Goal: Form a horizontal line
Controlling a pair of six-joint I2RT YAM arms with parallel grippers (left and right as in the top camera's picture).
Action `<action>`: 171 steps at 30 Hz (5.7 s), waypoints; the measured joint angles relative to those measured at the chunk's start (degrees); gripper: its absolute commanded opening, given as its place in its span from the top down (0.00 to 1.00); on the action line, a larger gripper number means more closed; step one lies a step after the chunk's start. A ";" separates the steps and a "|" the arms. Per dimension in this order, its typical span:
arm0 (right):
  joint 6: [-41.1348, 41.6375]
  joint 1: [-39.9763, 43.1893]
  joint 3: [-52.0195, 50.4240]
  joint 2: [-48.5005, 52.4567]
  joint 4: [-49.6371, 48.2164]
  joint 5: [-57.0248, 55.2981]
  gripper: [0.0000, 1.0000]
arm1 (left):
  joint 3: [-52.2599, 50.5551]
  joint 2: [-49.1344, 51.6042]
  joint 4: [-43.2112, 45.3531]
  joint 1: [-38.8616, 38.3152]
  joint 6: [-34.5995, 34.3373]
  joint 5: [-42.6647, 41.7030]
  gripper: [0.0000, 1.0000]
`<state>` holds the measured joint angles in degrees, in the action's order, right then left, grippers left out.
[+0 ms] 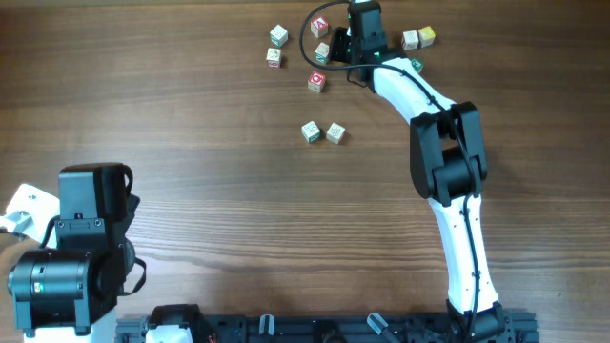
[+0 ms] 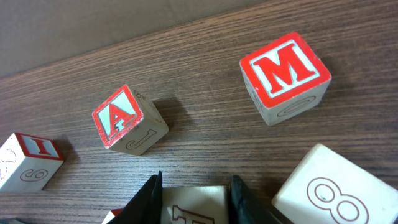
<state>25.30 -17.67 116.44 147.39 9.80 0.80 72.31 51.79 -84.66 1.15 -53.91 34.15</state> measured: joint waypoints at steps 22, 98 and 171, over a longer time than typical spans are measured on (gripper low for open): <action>-3.78 0.00 -0.76 -21.31 22.75 -0.02 0.78 | 0.00 0.00 0.00 0.00 0.00 0.00 0.00; -5.27 0.04 -31.36 -33.18 22.91 -2.80 0.77 | -0.35 60.35 55.65 -16.70 17.49 -47.30 0.96; -3.54 5.51 -40.44 -27.58 13.53 19.30 0.83 | -0.35 63.98 61.66 -23.58 17.86 -42.97 0.96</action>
<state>21.76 -12.16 76.01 119.81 23.33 20.10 71.96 115.77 -23.00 -22.44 -36.05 -8.82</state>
